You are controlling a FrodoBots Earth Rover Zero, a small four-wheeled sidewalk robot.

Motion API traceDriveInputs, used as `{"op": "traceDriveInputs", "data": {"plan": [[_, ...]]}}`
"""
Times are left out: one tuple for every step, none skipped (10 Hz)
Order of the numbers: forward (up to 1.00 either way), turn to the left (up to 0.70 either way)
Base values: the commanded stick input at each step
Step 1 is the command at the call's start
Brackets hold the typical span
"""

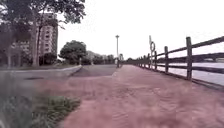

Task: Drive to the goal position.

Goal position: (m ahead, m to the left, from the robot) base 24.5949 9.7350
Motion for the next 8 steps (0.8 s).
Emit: {"op": "traceDriveInputs", "data": {"plan": [[1.00,0.26],[1.00,0.40],[1.00,0.27],[1.00,0.08],[1.00,0.03],[1.00,0.00],[1.00,0.00],[1.00,0.22]]}}
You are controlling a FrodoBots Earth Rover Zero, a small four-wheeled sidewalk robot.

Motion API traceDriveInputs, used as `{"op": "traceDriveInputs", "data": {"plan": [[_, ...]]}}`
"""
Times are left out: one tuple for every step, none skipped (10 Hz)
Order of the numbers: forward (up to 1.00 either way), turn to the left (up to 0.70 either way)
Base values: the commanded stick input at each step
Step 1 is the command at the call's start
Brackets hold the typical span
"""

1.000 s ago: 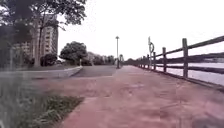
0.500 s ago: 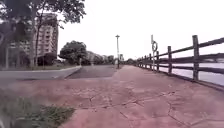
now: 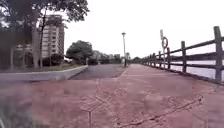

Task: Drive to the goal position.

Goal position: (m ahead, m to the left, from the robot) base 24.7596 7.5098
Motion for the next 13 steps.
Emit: {"op": "traceDriveInputs", "data": {"plan": [[1.00,0.36],[1.00,0.25],[1.00,0.03],[1.00,0.00],[1.00,0.00],[1.00,0.05],[1.00,0.20],[1.00,0.28],[1.00,0.36],[1.00,0.07],[1.00,0.00],[1.00,0.00],[1.00,0.00]]}}
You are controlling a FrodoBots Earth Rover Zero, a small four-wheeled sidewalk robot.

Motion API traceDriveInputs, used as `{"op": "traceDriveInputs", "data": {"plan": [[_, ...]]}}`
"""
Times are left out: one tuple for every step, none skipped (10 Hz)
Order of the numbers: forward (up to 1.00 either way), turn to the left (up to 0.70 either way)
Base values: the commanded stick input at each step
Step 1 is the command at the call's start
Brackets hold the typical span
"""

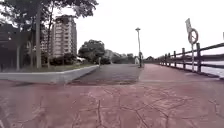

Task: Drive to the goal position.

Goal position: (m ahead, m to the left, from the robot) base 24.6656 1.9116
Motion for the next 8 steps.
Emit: {"op": "traceDriveInputs", "data": {"plan": [[1.00,0.05],[1.00,0.39],[1.00,0.37],[1.00,0.20],[1.00,0.00],[1.00,0.00],[1.00,0.00],[1.00,0.00]]}}
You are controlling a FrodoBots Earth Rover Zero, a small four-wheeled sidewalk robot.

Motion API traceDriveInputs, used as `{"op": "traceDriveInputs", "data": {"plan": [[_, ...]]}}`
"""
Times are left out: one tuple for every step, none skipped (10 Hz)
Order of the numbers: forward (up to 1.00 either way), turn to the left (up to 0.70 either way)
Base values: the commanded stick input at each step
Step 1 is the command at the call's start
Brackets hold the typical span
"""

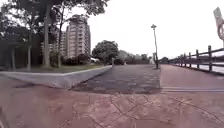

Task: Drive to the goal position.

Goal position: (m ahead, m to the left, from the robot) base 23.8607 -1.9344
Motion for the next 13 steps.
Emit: {"op": "traceDriveInputs", "data": {"plan": [[1.00,0.00],[1.00,0.00],[1.00,0.00],[1.00,0.00],[1.00,0.00],[1.00,0.00],[1.00,-0.20],[1.00,-0.34],[1.00,-0.38],[1.00,-0.01],[1.00,0.00],[1.00,-0.01],[1.00,-0.03]]}}
